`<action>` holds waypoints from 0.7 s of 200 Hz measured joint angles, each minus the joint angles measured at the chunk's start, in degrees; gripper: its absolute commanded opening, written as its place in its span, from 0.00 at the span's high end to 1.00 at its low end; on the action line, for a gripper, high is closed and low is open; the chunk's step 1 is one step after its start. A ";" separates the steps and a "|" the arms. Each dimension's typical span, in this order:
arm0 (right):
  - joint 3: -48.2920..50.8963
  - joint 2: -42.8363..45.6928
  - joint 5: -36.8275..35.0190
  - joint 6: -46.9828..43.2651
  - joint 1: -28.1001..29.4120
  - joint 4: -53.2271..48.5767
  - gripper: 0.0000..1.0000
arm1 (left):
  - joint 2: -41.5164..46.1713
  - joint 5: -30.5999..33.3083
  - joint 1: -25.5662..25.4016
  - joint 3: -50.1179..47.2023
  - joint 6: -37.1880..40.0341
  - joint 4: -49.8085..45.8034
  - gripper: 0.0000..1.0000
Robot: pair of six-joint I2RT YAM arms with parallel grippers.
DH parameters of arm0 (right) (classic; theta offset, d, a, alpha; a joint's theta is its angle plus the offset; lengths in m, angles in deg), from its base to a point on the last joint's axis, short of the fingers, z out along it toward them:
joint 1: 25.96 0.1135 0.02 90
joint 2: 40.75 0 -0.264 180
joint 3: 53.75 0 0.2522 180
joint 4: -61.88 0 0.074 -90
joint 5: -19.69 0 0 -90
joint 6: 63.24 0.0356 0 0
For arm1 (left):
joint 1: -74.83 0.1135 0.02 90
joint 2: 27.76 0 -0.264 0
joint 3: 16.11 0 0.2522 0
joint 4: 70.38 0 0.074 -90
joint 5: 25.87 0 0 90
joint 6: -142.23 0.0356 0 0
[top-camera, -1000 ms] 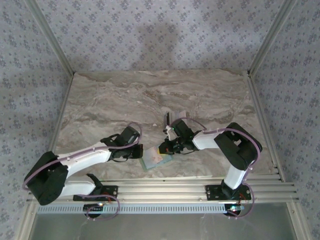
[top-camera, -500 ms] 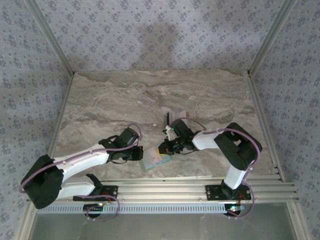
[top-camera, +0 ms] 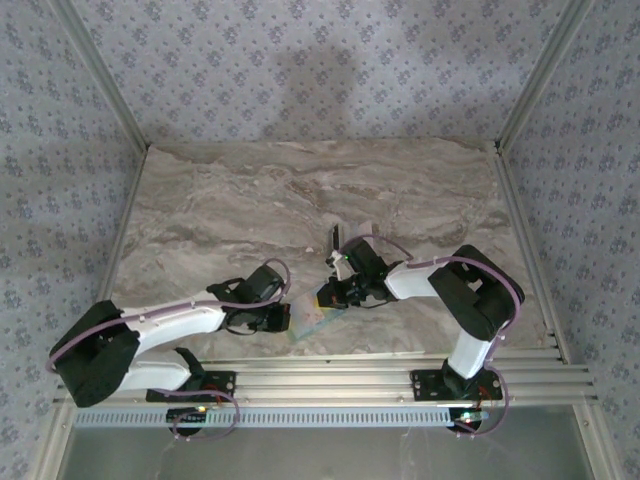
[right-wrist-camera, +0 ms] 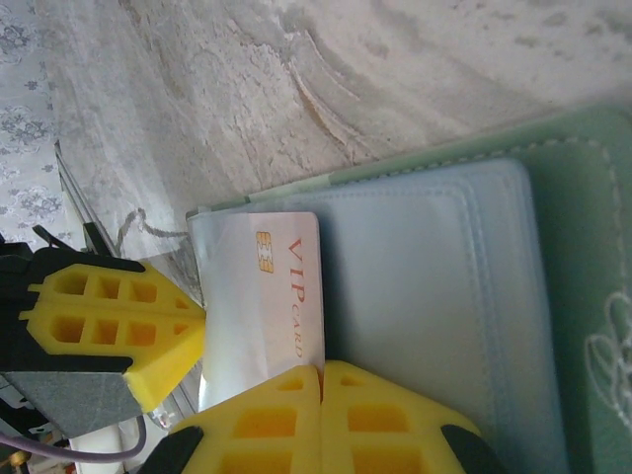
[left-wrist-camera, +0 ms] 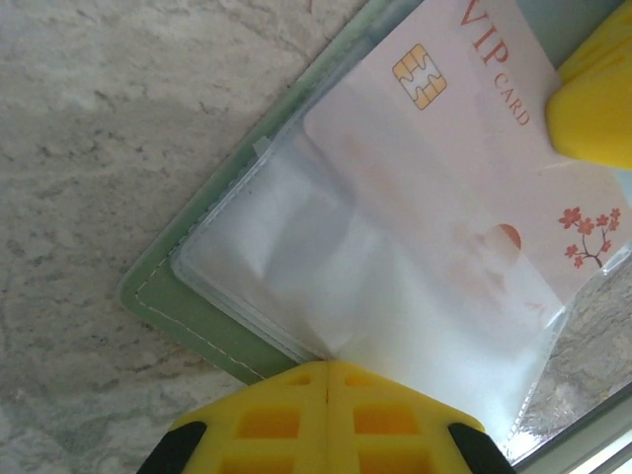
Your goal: Put the credit cards into the card holder
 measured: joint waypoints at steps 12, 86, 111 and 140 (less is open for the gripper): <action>-0.17 0.00 0.02 0.00 0.15 0.07 1.00 | -0.28 0.00 -0.02 0.00 -0.15 0.44 1.00; -1.40 -0.04 -0.02 -0.02 1.79 0.52 1.00 | -1.68 0.04 -0.35 0.13 -0.31 1.79 1.00; -1.84 -0.24 -0.59 -0.28 2.27 0.24 1.00 | -2.45 0.07 -0.35 0.74 -0.31 1.20 1.00; -2.97 -0.26 -2.10 -1.84 2.89 -1.57 1.00 | -3.19 0.15 -0.35 1.55 -0.28 0.37 1.00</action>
